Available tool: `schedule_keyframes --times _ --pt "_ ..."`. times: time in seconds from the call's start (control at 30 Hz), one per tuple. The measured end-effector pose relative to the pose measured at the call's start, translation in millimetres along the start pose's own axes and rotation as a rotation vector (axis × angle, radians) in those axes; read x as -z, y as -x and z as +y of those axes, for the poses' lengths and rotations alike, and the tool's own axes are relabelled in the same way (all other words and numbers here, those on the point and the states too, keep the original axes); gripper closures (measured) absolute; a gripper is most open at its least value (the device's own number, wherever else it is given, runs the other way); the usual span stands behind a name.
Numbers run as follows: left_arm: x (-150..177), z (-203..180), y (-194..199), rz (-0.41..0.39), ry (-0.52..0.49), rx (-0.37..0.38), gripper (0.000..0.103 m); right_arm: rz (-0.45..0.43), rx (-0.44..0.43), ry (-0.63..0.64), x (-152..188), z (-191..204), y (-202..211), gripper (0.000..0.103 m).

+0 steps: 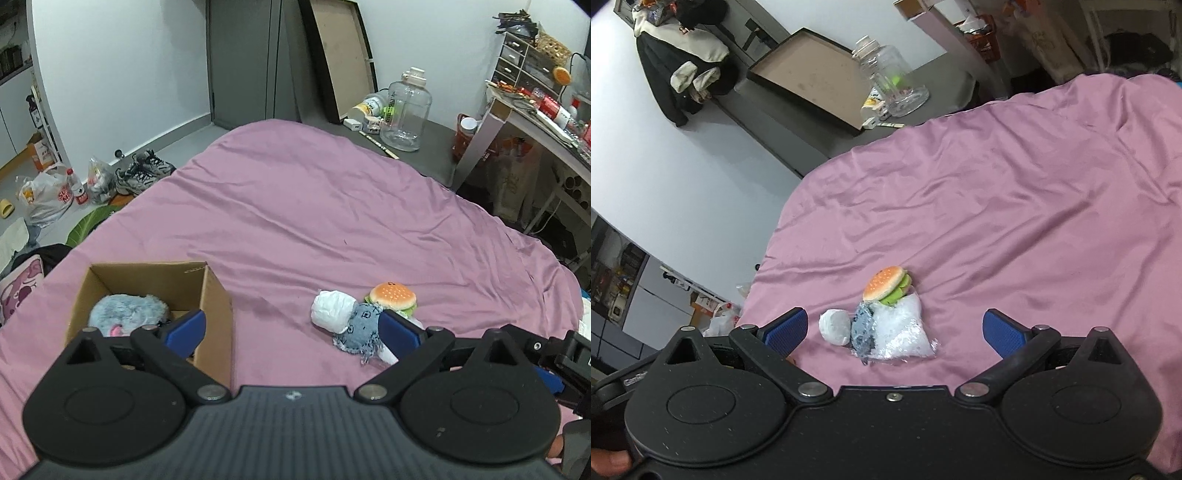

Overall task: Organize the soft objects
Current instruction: 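Move both grippers toward the white plush and bubble-wrap bag on the sheet, then close the left gripper on the white plush while the right gripper grasps the bubble-wrap bag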

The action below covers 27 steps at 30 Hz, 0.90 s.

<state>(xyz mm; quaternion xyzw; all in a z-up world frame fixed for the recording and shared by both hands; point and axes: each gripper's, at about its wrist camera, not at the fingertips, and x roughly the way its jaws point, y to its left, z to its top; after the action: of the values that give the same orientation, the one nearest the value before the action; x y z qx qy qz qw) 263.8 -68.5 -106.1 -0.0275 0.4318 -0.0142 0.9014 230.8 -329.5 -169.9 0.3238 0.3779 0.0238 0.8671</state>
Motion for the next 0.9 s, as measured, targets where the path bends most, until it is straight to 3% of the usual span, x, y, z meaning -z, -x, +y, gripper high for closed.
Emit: schedule_keyframes --times 0.33,0.9 --pt "-12 -3 -50 0.029 0.082 -0.011 0.013 0.061 0.034 -0.104 -4 -8 -45 0.009" --pt "-6 -13 -134 0.145 0.181 -0.001 0.013 0.151 0.091 -0.150 7 -14 -93 0.018"
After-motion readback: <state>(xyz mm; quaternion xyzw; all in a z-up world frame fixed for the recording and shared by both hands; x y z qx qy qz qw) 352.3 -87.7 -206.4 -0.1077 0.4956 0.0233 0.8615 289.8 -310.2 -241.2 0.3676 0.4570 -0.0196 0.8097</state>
